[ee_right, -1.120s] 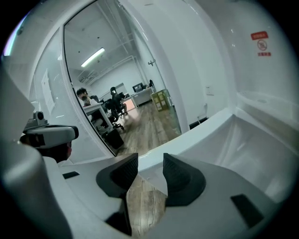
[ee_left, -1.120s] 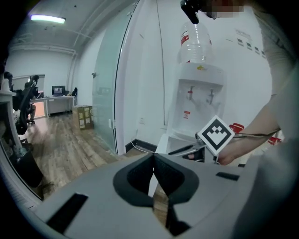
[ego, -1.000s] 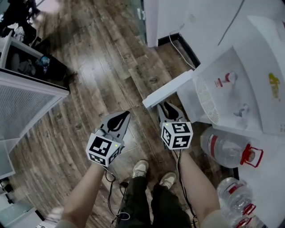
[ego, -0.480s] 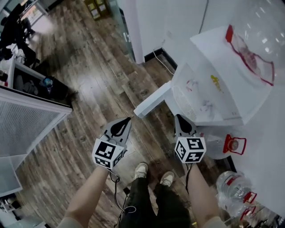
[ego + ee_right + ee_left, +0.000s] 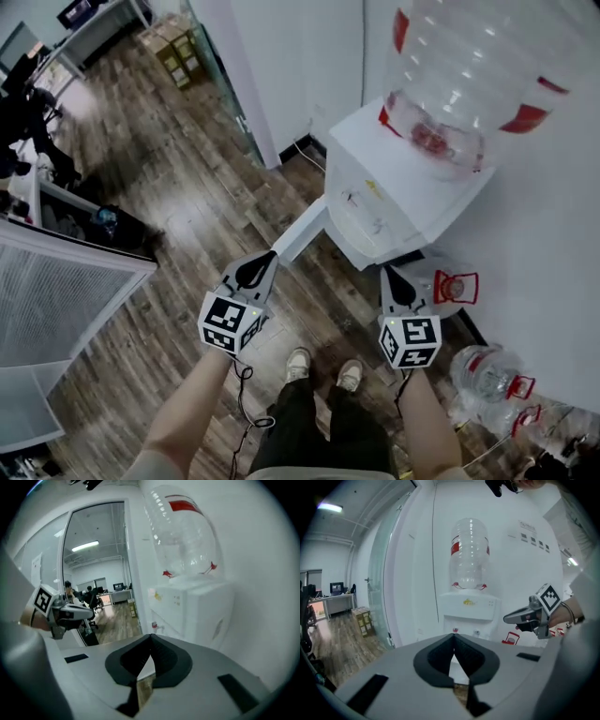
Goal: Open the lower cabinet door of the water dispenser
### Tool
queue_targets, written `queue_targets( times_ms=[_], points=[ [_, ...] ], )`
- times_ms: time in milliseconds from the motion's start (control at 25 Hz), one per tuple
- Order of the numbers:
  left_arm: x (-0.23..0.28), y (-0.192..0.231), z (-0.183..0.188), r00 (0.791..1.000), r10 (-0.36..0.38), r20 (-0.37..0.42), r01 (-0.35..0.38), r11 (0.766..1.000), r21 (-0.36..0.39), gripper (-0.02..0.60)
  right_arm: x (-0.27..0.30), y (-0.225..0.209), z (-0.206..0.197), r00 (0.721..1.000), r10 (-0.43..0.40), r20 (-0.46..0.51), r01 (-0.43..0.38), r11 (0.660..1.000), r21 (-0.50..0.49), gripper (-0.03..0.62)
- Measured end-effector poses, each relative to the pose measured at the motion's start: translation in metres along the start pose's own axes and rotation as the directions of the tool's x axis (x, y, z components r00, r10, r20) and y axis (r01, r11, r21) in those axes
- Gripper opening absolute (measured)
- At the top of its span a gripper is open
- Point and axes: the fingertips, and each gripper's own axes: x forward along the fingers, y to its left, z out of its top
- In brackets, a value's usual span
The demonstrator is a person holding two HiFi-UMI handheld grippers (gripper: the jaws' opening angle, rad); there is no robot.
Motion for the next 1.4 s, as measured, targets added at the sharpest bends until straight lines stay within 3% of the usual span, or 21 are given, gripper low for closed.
queue_targets(
  times_ms=[120,520,720,880,1040,1280,1400],
  points=[
    [-0.008,-0.014,0.035,0.999,-0.025,0.027,0.024,0.999,0.028,0.005,-0.034,-0.003,0.024,1.000,-0.028,0.011,0.028,0.998,-0.054,0.006],
    [-0.072,-0.064,0.144,0.993,-0.054,0.103,0.053,0.999,0.013,0.005,-0.159,0.004,0.131,0.988,-0.034,0.149,0.030,0.999,0.030,0.006],
    [-0.115,-0.086,0.193,0.986,-0.062,0.157,0.050,0.996,0.078,0.005,-0.224,0.022,0.193,0.971,-0.003,0.238,0.001,1.000,0.009,0.006],
    [-0.148,-0.099,0.233,0.977,-0.059,0.203,0.031,0.990,0.137,0.005,-0.270,0.046,0.235,0.952,0.054,0.300,-0.043,0.998,-0.043,0.006],
    [-0.181,-0.112,0.277,0.957,-0.069,0.283,0.030,0.990,0.139,0.005,-0.311,0.067,0.270,0.928,0.081,0.362,-0.049,0.994,-0.098,0.006],
    [-0.229,-0.130,0.329,0.923,-0.097,0.372,0.028,0.982,0.187,0.005,-0.348,0.106,0.300,0.930,0.129,0.343,-0.040,0.966,-0.255,0.006],
    [-0.249,-0.139,0.342,0.911,-0.105,0.399,0.031,0.982,0.189,0.005,-0.361,0.125,0.320,0.917,0.136,0.376,-0.013,0.950,-0.313,0.006]
  ],
)
